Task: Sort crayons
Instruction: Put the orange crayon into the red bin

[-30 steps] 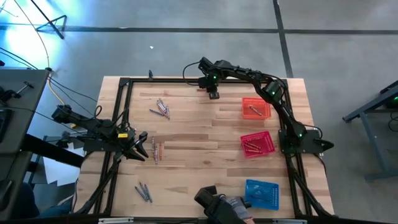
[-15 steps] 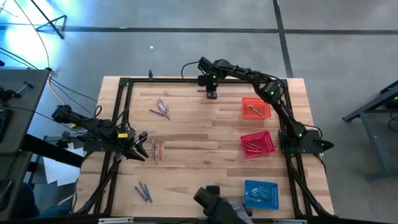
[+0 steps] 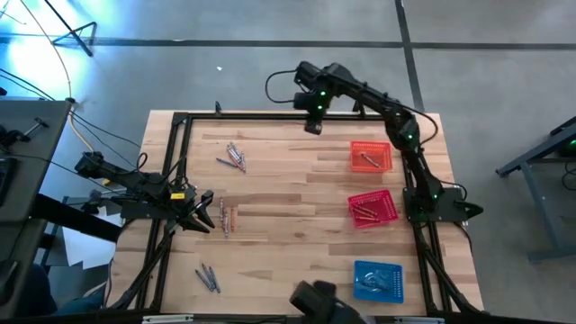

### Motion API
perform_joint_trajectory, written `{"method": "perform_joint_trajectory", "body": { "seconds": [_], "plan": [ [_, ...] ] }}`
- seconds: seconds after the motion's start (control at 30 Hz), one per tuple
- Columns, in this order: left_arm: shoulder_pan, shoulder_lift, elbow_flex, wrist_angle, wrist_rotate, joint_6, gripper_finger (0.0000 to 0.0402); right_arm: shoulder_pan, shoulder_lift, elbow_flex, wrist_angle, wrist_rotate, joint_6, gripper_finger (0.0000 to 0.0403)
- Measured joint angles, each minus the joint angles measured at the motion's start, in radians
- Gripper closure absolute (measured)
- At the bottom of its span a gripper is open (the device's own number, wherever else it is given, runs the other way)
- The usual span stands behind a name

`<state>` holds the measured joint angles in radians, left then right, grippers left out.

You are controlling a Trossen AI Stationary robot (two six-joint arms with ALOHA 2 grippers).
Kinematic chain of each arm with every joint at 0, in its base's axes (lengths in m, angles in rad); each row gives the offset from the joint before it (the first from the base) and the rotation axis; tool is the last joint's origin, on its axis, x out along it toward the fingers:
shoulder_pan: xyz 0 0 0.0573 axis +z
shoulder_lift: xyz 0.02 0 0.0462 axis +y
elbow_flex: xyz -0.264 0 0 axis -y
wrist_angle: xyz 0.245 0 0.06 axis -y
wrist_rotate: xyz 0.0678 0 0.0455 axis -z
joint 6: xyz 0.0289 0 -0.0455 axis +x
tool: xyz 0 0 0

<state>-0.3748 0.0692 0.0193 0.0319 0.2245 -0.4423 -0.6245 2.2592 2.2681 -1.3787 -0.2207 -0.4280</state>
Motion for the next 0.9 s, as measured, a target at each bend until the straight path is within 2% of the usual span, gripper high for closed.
{"method": "perform_joint_trajectory", "body": {
  "seconds": [0.17,0.27,0.4,0.6,0.9],
  "plan": [
    [0.0,0.0,0.0,0.0,0.0,0.0,0.0316,0.031,-0.079,-0.002,-0.196,-0.01,0.113,0.0402],
    [0.0,0.0,0.0,0.0,0.0,0.0,0.0316,0.062,-0.149,-0.039,-0.18,-0.025,0.214,0.0402],
    [0.0,0.0,0.0,0.0,0.0,0.0,0.0316,0.117,-0.247,-0.118,-0.191,-0.066,0.249,0.0402],
    [0.0,0.0,0.0,0.0,0.0,0.0,0.0316,0.247,-0.45,-0.391,-0.143,-0.069,0.28,0.0402],
    [0.0,0.0,0.0,0.0,0.0,0.0,0.0316,0.446,-0.785,-0.929,0.172,-0.065,0.449,0.0402]
  ]
}}
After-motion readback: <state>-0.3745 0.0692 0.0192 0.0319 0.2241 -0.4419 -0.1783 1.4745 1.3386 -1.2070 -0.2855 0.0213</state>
